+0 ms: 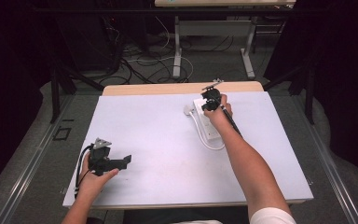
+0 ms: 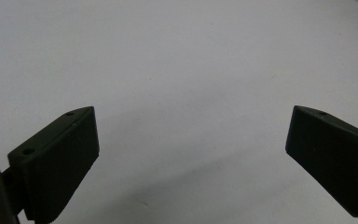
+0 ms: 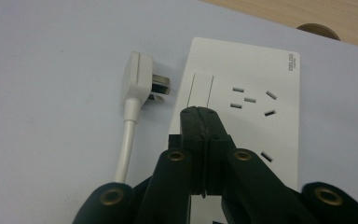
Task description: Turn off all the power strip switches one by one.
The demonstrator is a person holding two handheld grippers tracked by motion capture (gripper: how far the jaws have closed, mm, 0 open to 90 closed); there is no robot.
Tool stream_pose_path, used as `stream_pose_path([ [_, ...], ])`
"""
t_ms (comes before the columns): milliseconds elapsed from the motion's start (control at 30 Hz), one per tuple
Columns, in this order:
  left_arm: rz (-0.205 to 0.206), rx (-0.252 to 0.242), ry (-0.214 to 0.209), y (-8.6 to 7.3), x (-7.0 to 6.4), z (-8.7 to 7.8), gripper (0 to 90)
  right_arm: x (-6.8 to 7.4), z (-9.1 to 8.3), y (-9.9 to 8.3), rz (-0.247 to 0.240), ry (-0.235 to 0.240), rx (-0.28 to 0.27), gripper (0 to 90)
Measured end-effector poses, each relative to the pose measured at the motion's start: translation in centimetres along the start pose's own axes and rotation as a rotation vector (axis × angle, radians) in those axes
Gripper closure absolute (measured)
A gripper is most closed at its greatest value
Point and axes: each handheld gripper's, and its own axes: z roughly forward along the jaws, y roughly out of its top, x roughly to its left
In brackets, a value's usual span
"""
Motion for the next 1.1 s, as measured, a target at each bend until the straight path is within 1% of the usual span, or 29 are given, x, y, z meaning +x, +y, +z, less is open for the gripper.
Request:
stream_pose_path([
  [33,-0.001,-0.001,0.0,0.0,0.0,0.0,2.8,-0.1,0.1,0.0,-0.012,0.003,-0.001,90.0],
  [100,-0.005,0.001,0.001,0.0,0.0,0.0,2.8,0.0,0.3,0.0,-0.007,0.003,0.003,90.0],
  [200,-0.004,0.002,0.002,0.0,0.0,0.0,2.8,0.0,0.6,0.0,-0.016,0.002,0.007,90.0],
  [233,-0.004,0.002,0.002,0.0,0.0,0.0,2.8,0.1,0.7,0.0,-0.007,0.002,0.006,90.0],
  [300,-0.004,-0.002,0.001,0.0,-0.1,0.0,2.8,0.0,1.0,0.0,-0.022,-0.008,0.013,90.0],
  [333,0.002,0.003,0.001,0.0,-0.1,0.0,2.8,0.0,1.1,-0.1,-0.016,-0.004,0.014,90.0],
  [433,-0.004,0.002,0.002,0.0,0.0,0.0,2.8,0.0,1.4,-0.1,-0.006,-0.008,0.017,90.0],
  [467,-0.004,0.002,0.002,0.0,0.0,0.0,2.8,0.0,1.4,-0.2,-0.009,-0.012,0.026,90.0],
  [600,-0.005,0.002,0.0,0.0,0.0,-0.1,2.8,0.0,1.8,-0.3,0.0,-0.001,0.021,90.0],
  [633,-0.004,0.002,0.0,-0.1,0.0,0.0,2.8,0.0,1.9,-0.3,-0.009,-0.013,0.025,90.0],
  [667,-0.004,0.002,0.0,-0.1,0.0,0.0,2.8,0.0,1.9,-0.3,-0.009,-0.013,0.025,90.0],
  [700,-0.004,0.002,0.0,-0.1,0.0,0.0,2.7,0.0,2.0,-0.3,0.004,-0.008,0.021,90.0],
  [867,-0.004,0.002,0.0,-0.1,0.0,0.0,2.8,0.0,2.0,-0.3,0.002,-0.006,0.019,90.0],
  [900,-0.003,0.002,0.0,-0.1,0.0,0.0,2.8,-0.1,2.0,-0.3,-0.014,-0.007,0.018,90.0],
  [933,-0.004,0.002,0.001,-0.1,-0.1,0.0,2.8,0.0,2.1,-0.3,-0.018,-0.008,0.006,90.0],
  [1033,0.001,0.004,-0.002,-0.1,-0.1,0.0,2.8,0.0,2.1,-0.4,-0.017,-0.008,0.005,90.0],
  [1067,0.0,0.005,-0.003,-0.1,-0.1,-0.1,2.8,-0.1,2.1,-0.3,-0.018,-0.012,0.015,90.0],
  [1100,0.001,0.004,-0.002,-0.1,-0.1,-0.1,2.8,0.0,2.2,-0.4,-0.007,-0.004,0.005,90.0],
])
